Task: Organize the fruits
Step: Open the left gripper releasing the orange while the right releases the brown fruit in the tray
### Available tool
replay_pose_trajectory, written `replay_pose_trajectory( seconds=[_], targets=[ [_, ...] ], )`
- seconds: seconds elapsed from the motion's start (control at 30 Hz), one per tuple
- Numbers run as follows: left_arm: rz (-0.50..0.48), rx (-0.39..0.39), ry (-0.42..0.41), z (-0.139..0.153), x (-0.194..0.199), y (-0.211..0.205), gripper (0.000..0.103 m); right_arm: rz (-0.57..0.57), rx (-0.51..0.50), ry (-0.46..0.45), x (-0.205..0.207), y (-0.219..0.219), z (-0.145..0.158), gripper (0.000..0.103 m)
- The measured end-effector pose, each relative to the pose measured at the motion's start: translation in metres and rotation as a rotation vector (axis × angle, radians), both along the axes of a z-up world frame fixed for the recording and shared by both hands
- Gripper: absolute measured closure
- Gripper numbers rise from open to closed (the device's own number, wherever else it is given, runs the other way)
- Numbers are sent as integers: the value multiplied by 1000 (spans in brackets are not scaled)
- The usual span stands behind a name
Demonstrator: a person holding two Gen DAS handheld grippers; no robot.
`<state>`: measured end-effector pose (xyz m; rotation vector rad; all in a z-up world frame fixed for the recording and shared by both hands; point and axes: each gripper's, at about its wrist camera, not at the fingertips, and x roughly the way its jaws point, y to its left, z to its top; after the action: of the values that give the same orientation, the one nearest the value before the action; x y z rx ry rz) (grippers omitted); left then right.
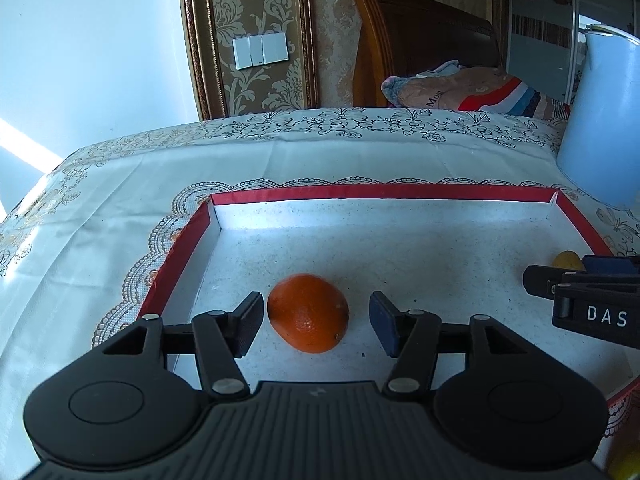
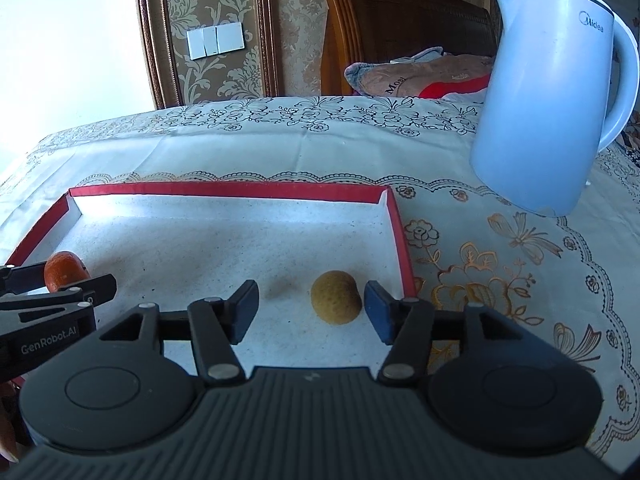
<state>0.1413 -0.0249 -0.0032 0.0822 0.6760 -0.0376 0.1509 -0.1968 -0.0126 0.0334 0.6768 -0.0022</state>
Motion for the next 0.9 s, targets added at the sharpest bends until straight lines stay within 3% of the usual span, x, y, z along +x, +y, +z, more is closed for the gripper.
replay_pose_trajectory(
  seconds=[0.43,0.9],
  targets=[
    [0,-12,-17,2,-8,0,45,1,-1,-38,-14,3,5,29],
    [-5,-23,-48,8,-26,1,45,-5,6,-59,-30,3,6,24]
  ],
)
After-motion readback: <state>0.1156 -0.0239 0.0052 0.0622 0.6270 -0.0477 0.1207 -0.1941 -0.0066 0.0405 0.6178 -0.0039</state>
